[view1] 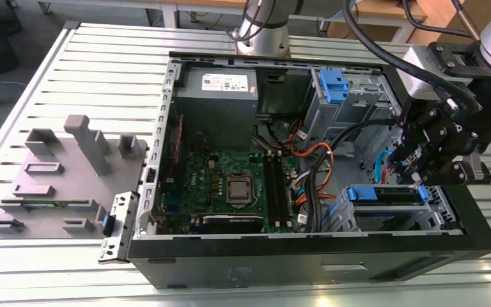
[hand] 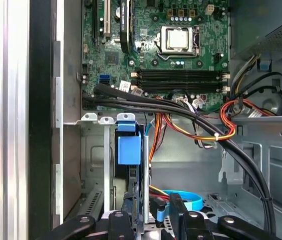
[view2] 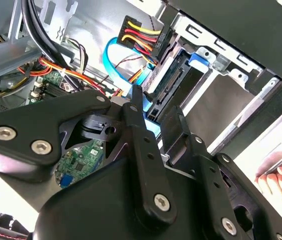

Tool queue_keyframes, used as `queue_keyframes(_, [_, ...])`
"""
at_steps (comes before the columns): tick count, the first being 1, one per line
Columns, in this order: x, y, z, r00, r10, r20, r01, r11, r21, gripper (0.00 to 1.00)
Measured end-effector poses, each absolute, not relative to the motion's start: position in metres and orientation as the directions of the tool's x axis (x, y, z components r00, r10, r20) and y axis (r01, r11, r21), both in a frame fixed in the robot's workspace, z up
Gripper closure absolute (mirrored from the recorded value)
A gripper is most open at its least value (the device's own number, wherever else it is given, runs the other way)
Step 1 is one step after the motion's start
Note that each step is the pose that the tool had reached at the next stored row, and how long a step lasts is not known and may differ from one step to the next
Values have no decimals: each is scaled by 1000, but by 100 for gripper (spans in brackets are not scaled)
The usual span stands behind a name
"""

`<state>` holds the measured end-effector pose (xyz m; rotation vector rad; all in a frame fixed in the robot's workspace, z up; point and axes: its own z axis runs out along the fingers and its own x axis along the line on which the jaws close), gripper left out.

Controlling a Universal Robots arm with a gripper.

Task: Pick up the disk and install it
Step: 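Insert the first disk wire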

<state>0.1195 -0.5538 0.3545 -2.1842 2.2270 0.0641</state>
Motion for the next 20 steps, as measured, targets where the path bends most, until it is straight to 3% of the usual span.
queue_keyframes(20, [120,-554,348,-20,-999,-44,-1000,19,14,58])
